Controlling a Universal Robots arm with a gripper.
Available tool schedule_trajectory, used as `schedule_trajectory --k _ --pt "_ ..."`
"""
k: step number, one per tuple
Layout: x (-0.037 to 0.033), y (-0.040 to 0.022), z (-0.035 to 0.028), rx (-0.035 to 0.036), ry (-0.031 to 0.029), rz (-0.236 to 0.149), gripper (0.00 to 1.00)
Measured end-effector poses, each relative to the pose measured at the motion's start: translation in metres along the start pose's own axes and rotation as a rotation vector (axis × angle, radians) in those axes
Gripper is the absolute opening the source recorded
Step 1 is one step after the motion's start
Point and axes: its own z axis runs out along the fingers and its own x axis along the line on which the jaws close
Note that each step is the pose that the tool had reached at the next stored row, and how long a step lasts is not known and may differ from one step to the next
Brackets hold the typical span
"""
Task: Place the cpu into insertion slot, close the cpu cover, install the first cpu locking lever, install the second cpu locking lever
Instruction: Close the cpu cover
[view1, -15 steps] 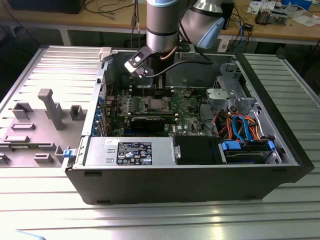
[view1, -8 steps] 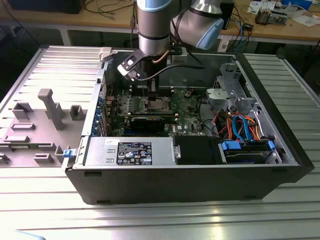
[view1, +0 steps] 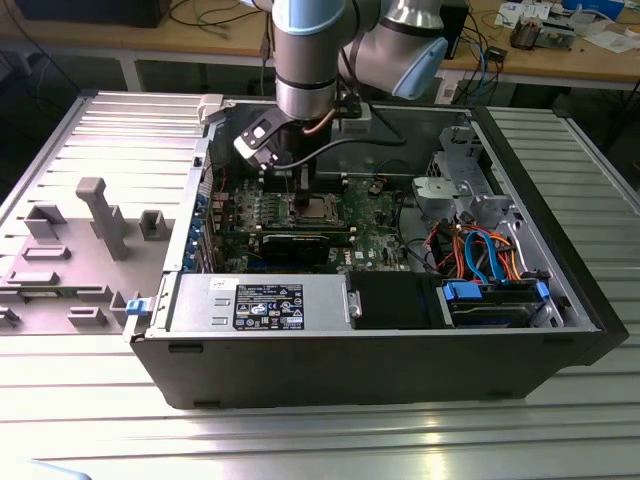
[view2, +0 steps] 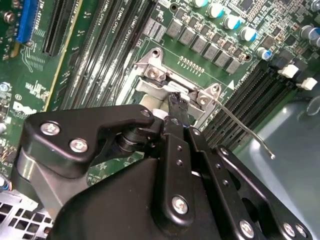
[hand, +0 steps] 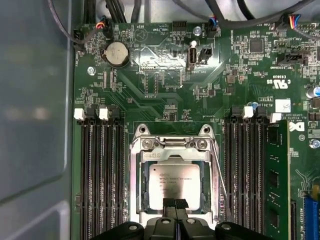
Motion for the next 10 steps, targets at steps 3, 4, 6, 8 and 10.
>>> schedule_trajectory --k 3,4,6,8,10 --pt "-0.0003 0.0000 0.0024 0.0049 0.0001 0.000 0.11" --pt "-0.0003 -0.0001 0.0023 0.0051 -0.0002 0.000 0.11" --pt "-0.0003 0.0000 0.0024 0.0050 -0.0006 0.000 0.11" --pt "-0.0003 0.0001 0.0018 0.0050 -0.0015 0.000 0.11" --pt "-0.0003 0.0001 -0.0016 0.0050 -0.0032 0.000 0.11"
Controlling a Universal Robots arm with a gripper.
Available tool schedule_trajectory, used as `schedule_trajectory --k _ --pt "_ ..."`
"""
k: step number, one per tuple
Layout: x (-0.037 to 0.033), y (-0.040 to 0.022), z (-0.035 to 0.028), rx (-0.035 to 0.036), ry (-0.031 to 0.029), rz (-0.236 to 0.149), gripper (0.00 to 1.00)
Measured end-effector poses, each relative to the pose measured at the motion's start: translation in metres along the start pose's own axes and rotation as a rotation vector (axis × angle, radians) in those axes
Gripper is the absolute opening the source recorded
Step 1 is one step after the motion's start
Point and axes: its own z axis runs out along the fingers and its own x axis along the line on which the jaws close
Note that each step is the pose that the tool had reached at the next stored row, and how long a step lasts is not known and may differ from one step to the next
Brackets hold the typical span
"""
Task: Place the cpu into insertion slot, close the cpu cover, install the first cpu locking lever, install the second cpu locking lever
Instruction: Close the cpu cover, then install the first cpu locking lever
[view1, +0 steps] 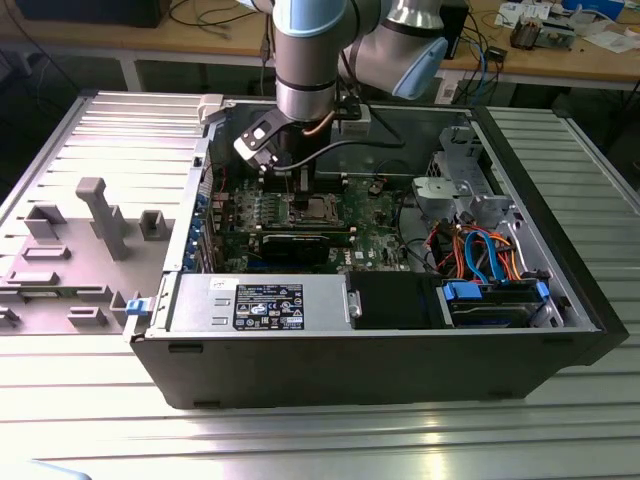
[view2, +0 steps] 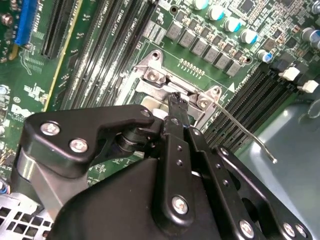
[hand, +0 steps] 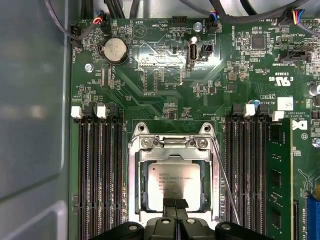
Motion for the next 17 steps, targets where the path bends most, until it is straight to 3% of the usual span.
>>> schedule_trajectory --k 4,6,7,9,17 --pt "0.0000 0.0033 -0.0026 0.0000 -0.0021 0.000 0.11" --pt "0.0000 0.0091 -0.0026 0.0000 -0.0021 0.000 0.11" --pt "-0.0001 0.0162 -0.0024 0.0000 -0.0021 0.000 0.11" --pt "-0.0002 0.0215 -0.0023 -0.0001 -0.0021 0.000 0.11" --pt "-0.0002 0.0234 -0.0023 0.0000 -0.0020 0.000 0.11"
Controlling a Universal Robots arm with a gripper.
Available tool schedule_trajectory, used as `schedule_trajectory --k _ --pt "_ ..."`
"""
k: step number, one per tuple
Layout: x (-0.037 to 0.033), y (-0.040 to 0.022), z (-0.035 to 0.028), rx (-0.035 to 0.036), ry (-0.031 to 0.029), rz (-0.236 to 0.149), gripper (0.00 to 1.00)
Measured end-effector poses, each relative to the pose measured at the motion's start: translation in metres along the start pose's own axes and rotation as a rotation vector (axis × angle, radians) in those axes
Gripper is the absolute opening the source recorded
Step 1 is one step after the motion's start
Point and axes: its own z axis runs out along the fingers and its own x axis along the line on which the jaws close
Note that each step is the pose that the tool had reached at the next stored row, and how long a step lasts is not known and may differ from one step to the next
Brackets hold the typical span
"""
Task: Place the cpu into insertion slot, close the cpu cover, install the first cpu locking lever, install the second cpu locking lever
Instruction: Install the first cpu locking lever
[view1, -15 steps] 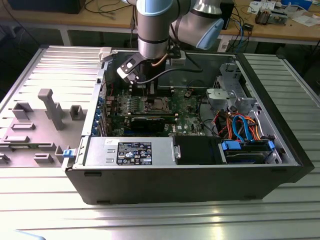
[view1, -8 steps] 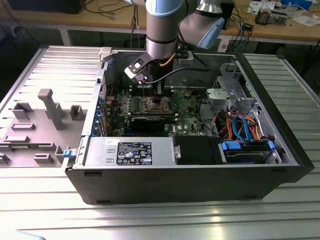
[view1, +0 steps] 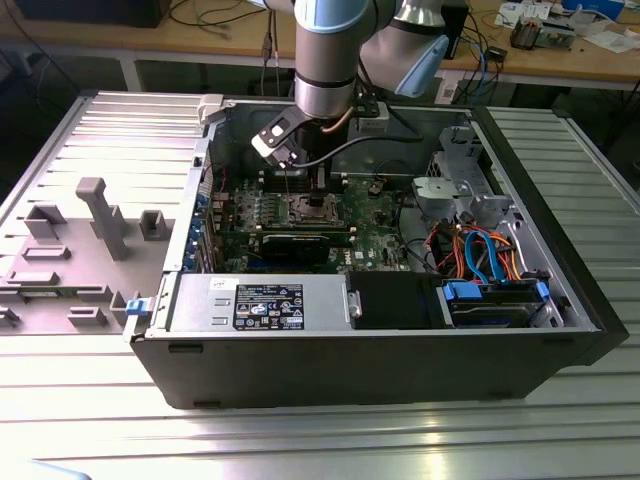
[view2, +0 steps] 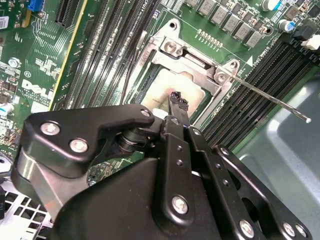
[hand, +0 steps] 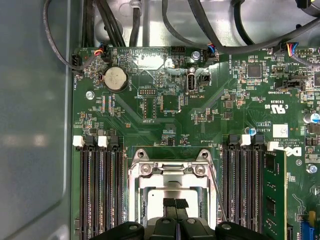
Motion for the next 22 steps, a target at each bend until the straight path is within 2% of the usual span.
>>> schedule_trajectory --k 7,11,13,17,18,22 --pt "0.0000 0.0002 -0.0001 0.0000 0.0000 0.000 0.11" --pt "0.0000 0.0003 -0.0073 0.0000 0.0001 0.000 0.11" --pt "0.0001 0.0003 -0.0178 0.0000 0.0001 0.000 0.11" --pt "0.0001 0.0004 -0.0324 0.0000 0.0001 0.000 0.11" --pt "0.0001 0.0005 -0.0381 0.0000 0.0001 0.000 0.11" --pt "0.0002 0.0006 -0.0497 0.0000 0.0000 0.000 0.11"
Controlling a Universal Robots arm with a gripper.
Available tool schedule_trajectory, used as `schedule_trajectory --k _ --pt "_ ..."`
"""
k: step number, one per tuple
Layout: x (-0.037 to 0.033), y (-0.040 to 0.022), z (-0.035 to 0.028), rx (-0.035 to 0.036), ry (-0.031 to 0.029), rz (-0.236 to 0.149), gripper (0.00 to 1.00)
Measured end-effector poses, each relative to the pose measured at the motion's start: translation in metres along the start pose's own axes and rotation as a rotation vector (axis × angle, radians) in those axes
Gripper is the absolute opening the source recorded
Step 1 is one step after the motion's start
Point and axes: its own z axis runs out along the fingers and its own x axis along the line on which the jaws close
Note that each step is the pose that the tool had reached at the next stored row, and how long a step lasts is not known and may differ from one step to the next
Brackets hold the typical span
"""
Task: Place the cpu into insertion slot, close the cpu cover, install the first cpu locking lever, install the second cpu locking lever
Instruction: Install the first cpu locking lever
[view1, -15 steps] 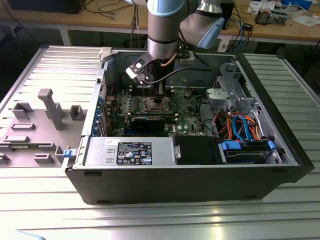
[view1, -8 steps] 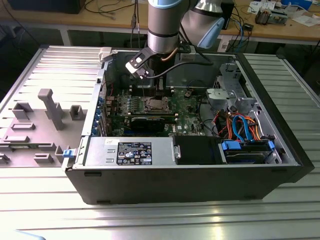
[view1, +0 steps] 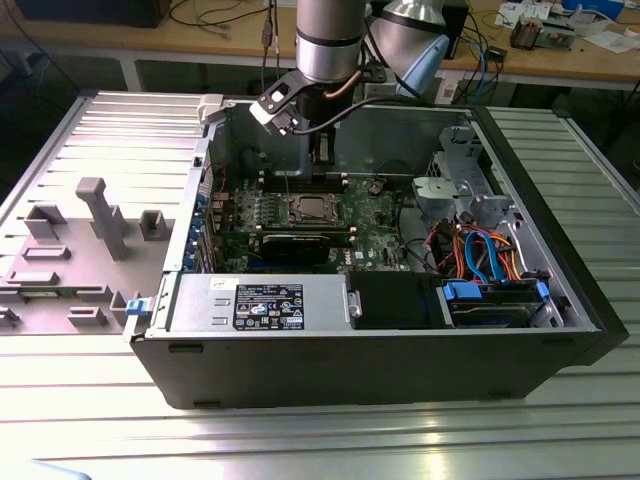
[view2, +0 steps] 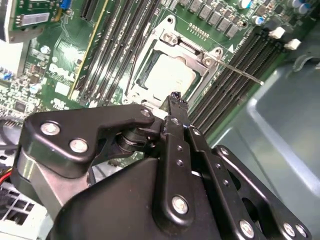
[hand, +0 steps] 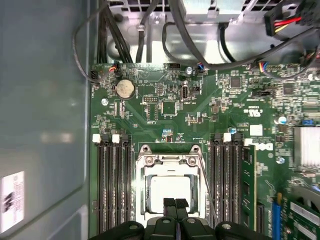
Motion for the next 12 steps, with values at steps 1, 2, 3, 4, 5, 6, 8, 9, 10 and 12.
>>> schedule_trajectory --k 1,2,3,4,5,6,8,9,10,12 --pt "0.0000 0.0000 -0.0002 -0.0001 0.0002 0.000 0.11" --pt "0.0001 0.0000 -0.0002 -0.0001 -0.0005 0.000 0.11" --pt "0.0000 0.0000 -0.0002 0.0001 -0.0015 -0.002 0.11" --pt "0.0000 -0.0001 -0.0002 0.0002 -0.0019 -0.010 0.11" --pt "0.0001 -0.0001 -0.0001 0.0002 -0.0020 -0.019 0.11" --pt "0.0001 -0.0001 0.0000 0.0002 -0.0021 -0.040 0.11" --pt "0.0001 -0.0001 0.0002 0.0002 -0.0019 -0.067 0.11" --pt "0.0001 -0.0001 0.0003 0.0003 -0.0018 -0.085 0.11" --pt "0.0001 -0.0001 0.0003 0.0003 -0.0018 -0.099 0.11" --pt "0.0001 -0.0001 0.0007 0.0004 -0.0013 -0.148 0.11"
